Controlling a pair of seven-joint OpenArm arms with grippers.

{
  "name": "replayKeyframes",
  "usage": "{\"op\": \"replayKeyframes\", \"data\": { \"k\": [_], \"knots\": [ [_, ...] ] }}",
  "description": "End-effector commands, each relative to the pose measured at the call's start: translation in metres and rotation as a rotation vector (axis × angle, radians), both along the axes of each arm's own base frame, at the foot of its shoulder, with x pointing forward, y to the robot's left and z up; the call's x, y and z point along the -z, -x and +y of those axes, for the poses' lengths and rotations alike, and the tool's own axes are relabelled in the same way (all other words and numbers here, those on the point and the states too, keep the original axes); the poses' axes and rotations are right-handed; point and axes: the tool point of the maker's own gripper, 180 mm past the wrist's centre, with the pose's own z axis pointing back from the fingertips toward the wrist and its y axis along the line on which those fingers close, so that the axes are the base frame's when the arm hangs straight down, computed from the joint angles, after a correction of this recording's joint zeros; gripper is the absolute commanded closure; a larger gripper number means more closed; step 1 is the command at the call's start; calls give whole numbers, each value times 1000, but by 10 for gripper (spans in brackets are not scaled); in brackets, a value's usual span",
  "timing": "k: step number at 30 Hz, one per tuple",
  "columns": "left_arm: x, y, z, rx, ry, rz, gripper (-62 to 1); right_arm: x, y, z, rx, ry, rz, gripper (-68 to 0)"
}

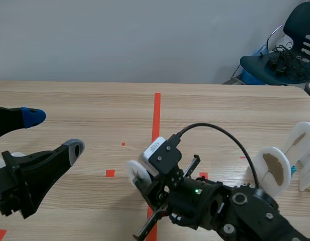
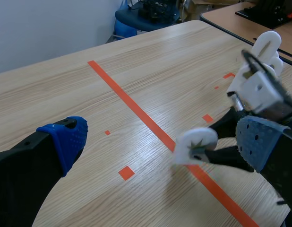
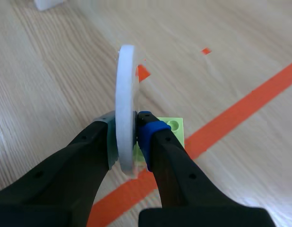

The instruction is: Do the leaf sorting experiment

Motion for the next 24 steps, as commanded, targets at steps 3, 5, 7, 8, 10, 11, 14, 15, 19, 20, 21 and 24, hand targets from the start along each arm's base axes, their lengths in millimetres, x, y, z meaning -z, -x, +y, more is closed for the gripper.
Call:
{"op": "replayKeyframes", "data": {
  "k": [3,5,7,8,10,11,14,15,19,20,21,24],
  "knots": [
    [-7,-3,1,1,12,-27,-623,-34,0,-34,71,8,-76,-44],
    [-7,-3,1,1,12,-27,-623,-44,4,-54,125,9,-77,-44],
    [-7,-3,1,1,12,-27,-623,-50,7,-75,191,-3,-69,-44],
    [-7,-3,1,1,12,-27,-623,-52,7,-87,228,-7,-63,-44],
    [-7,-3,1,1,12,-27,-623,-53,5,-110,302,-18,-52,-44],
    [-7,-3,1,1,12,-27,-623,-52,4,-122,338,-10,-49,-44],
    [-7,-3,1,1,12,-27,-623,-49,-5,-157,438,40,-65,-44],
    [-7,-3,1,1,12,-27,-623,-48,-8,-166,460,51,-69,-44],
    [-7,-3,1,1,12,-27,-623,-35,-18,-185,505,71,-55,-44],
    [-7,-3,1,1,12,-27,-623,-30,-20,-188,513,74,-44,-44],
    [-7,-3,1,1,12,-27,-623,-23,-22,-191,522,77,-32,-44],
    [-7,-3,1,1,12,-27,-623,-8,-28,-202,554,80,-7,-44]
  ]
}}
